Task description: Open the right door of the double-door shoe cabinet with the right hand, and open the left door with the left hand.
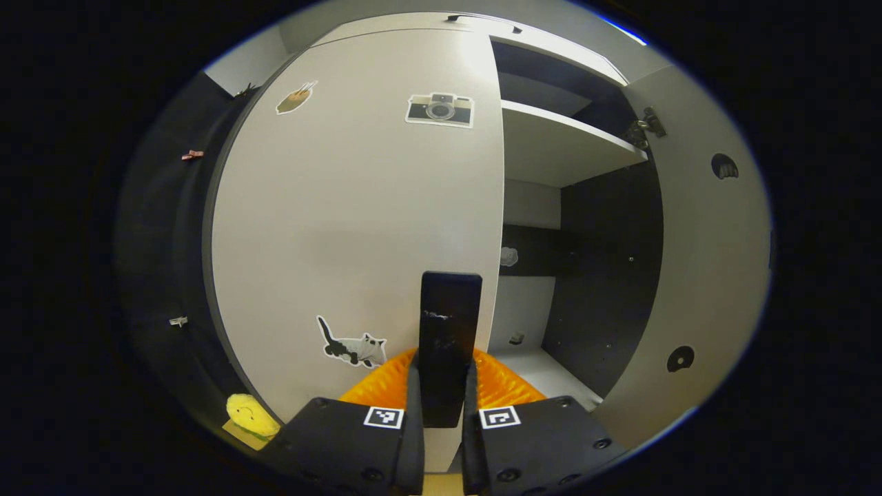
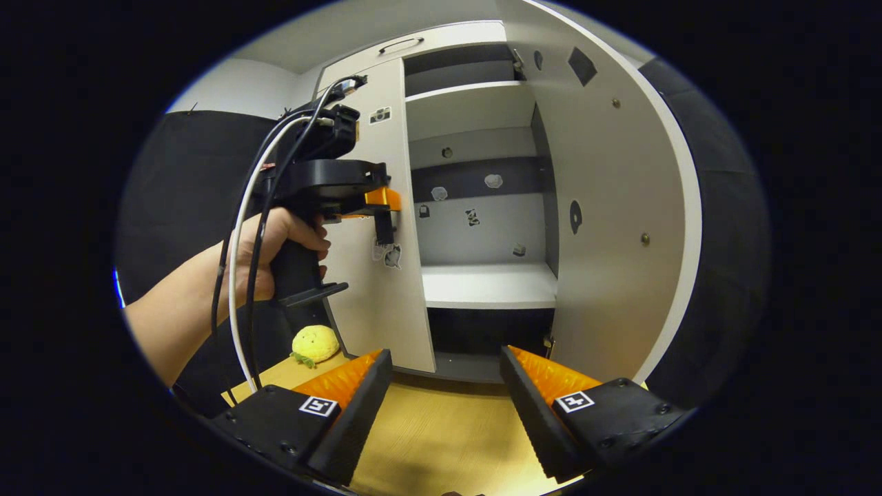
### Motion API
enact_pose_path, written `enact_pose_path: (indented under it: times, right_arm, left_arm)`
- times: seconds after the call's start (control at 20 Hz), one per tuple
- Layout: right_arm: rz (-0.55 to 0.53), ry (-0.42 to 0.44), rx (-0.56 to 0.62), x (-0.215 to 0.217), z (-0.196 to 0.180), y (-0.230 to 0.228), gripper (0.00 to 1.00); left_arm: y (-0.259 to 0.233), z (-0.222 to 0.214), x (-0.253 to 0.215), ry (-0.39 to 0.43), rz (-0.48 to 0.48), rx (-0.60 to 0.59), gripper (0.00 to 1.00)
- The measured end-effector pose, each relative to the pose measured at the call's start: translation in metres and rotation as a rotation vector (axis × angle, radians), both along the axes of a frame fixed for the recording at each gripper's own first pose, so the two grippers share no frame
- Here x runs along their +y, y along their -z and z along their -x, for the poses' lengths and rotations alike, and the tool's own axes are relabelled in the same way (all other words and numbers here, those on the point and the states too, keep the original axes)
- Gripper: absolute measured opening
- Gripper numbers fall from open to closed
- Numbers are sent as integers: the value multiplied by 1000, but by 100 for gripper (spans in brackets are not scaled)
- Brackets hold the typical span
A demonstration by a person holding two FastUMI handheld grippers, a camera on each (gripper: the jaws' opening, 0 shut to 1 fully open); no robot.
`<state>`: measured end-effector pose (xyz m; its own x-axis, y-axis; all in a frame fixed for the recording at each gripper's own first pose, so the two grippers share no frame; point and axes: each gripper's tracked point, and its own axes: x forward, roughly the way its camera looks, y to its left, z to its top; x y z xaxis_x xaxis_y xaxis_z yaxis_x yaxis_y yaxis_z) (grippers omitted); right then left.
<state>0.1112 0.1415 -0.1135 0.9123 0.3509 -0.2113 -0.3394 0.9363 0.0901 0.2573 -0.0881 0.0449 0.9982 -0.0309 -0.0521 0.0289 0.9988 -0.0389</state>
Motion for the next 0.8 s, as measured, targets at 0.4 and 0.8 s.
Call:
enact_pose_path:
  times: [0.4,0.8]
  right_arm:
    - [43,18,-8,5,14,-1,99]
    - [72,30,-13,28,21,-4,99]
  left_arm:
    - [-1,35,4,38,38,-38,20]
    - [1,52,16,84,39,-35,20]
